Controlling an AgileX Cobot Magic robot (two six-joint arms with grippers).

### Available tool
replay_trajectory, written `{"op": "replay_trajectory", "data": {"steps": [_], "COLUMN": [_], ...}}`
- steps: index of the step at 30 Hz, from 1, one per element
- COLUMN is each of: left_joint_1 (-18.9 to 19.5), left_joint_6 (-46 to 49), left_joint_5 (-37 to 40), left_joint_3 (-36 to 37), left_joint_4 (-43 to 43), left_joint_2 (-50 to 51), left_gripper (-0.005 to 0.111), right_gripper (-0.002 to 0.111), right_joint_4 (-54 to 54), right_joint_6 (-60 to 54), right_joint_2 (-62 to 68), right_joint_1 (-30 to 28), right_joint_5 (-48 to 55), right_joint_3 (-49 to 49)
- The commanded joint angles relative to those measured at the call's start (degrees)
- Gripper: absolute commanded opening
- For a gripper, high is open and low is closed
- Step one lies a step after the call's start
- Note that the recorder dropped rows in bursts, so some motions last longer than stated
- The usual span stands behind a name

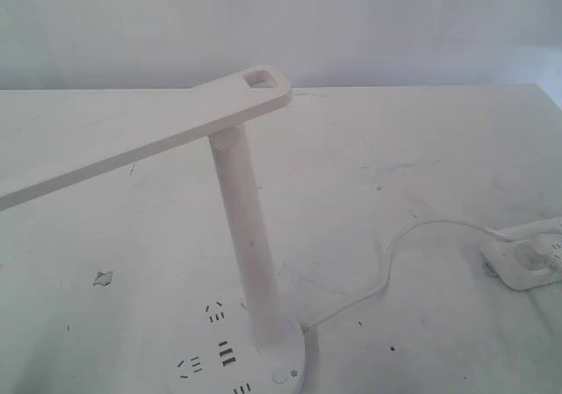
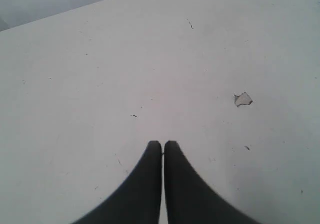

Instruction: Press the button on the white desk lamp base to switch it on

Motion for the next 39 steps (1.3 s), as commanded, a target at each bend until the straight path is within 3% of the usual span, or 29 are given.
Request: {"op": "replay_trajectory", "data": {"steps": [1, 11, 16, 29, 34, 36, 39], "left_joint_1": [0.11, 0.11, 0.11, 0.11, 0.11, 0.11, 0.11], "left_joint_6": [-0.04, -0.04, -0.04, -0.04, -0.04, -0.04, -0.04], "left_joint_5": [-0.22, -0.22, -0.22, -0.22, -0.22, -0.22, -0.22], "left_joint_3": [-0.16, -0.16, -0.16, -0.16, -0.16, -0.16, -0.16], "left_joint_4": [-0.37, -0.37, -0.37, -0.37, -0.37, -0.37, -0.37], "left_joint_2": [-0.27, -0.27, -0.27, -0.27, -0.27, -0.27, -0.27], "left_gripper": [0.001, 0.001, 0.001, 0.001, 0.001, 0.001, 0.001], "right_gripper": [0.0, 0.0, 0.0, 0.0, 0.0, 0.0, 0.0], "right_joint_4": [-0.27, -0.3, -0.69, 2.18, 2.08, -2.44, -15.3], "right_joint_6": [0.1, 0.1, 0.1, 11.88, 34.99, 42.51, 43.7], "right_joint_2": [-0.37, -0.37, -0.37, -0.37, -0.37, -0.37, -0.37], "right_joint_1": [0.02, 0.02, 0.02, 0.02, 0.02, 0.02, 0.02], "right_joint_5": [-0.28, -0.5, -6.7, -49.59, -57.9, -61.07, -66.91], "right_joint_3": [0.15, 0.15, 0.15, 0.15, 0.15, 0.15, -1.6]}}
